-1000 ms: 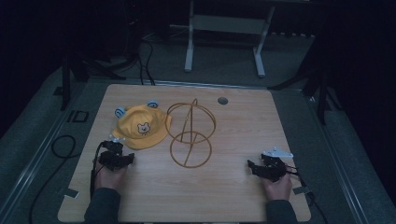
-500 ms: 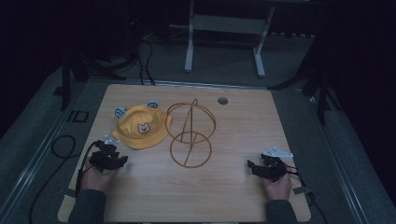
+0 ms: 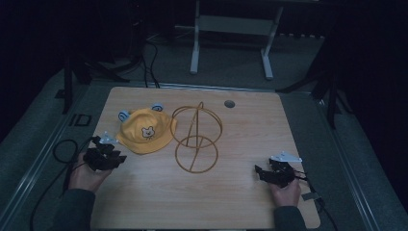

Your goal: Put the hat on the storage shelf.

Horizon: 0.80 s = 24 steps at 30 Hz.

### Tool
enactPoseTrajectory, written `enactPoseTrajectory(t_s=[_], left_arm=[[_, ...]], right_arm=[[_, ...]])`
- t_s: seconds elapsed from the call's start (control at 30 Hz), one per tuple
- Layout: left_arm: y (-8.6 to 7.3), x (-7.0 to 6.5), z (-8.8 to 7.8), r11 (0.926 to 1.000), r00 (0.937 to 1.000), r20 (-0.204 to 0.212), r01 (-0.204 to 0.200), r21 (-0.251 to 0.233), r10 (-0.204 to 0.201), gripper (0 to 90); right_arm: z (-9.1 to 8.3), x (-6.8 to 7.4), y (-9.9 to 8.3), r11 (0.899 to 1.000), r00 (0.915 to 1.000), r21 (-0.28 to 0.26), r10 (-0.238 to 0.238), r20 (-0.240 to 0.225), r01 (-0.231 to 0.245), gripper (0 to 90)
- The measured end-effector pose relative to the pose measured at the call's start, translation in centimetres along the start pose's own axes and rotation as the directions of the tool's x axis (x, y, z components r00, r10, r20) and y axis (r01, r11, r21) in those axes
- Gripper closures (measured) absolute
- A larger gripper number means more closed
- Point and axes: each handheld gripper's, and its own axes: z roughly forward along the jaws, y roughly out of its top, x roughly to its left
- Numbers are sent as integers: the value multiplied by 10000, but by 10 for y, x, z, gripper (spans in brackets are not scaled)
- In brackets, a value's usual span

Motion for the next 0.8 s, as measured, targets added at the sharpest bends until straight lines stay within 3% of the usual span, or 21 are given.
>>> enactPoseTrajectory(t_s=[0.2, 0.37, 0.63, 0.8], left_arm=[[19, 11, -15, 9987, 9986, 181, -497, -122, 499, 688], [28, 16, -23, 9977, 9978, 333, -566, -370, 578, 696], [51, 19, -33, 9919, 9928, 170, -1180, -478, 1189, 638], [60, 21, -36, 9904, 9919, 151, -1254, -588, 1265, 595]], right_arm=[[0, 0, 0, 10000, 10000, -2, -4, -14, 4, 289], [0, 0, 0, 10000, 10000, 2, -14, -14, 14, 290], [0, 0, 0, 10000, 10000, -12, 11, -12, -11, 294], [0, 0, 0, 10000, 10000, -20, 7, -48, -7, 298]])
